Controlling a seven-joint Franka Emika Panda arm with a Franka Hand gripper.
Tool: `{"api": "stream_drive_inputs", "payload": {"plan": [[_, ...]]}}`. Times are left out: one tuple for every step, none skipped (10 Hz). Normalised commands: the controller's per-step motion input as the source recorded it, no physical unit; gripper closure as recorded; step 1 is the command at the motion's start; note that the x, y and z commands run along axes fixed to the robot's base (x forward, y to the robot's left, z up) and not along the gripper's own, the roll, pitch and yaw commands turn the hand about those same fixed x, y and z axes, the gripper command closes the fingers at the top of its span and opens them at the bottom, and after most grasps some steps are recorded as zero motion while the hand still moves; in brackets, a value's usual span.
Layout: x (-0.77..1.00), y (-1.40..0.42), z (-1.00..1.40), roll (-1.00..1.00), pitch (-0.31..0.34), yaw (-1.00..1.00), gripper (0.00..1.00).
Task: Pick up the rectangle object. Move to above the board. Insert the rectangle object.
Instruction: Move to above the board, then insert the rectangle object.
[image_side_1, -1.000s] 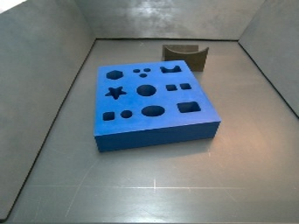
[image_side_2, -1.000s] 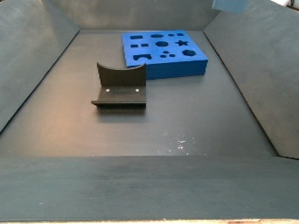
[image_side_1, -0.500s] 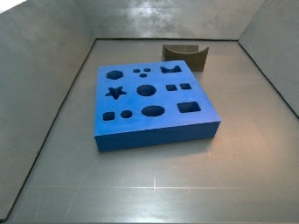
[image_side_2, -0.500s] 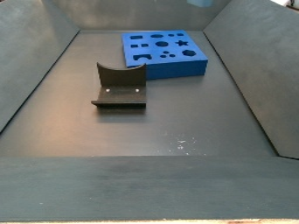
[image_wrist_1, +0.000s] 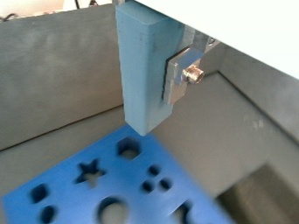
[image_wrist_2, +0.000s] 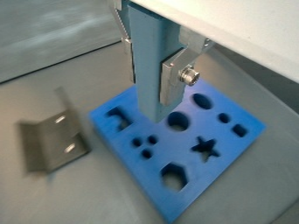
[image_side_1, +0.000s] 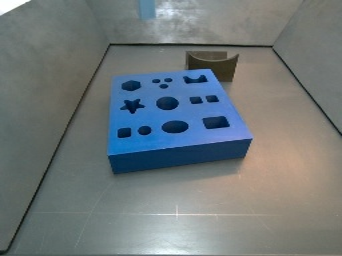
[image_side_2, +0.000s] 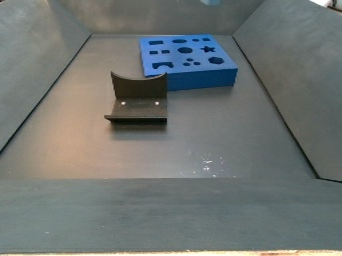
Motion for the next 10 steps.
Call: {"api": "stream_drive_inputs", "payload": {"plan": [[0.29,-1.0,-0.22,-0.1,0.18,-1.0,1.0],[0.31,-1.0,-0.22,-0.11,0.221,-1.0,1.0],[0.32,-1.0,-0.23,-0.12,0.253,-1.0,1.0],[0.31,-0.87,-0.2,-0.1,0.295,-0.61,1.0],[0.24,-0.62,-0.13,-0.06,0.265,-0.38,1.0],[0.15,-0.33,-0.06,-0.01,0.223,-0.18,1.0],[0.11,-0.19,-0.03,0.0,0.186,-0.1,1.0],[0.0,0.0,-0.06,0.01,0.0,0.0,1.0],[0.0,0.0,-0.05,0.0,0.0,0.0,1.0],[0.0,0.0,-0.09,0.0,0.0,-0.02,1.0]]}}
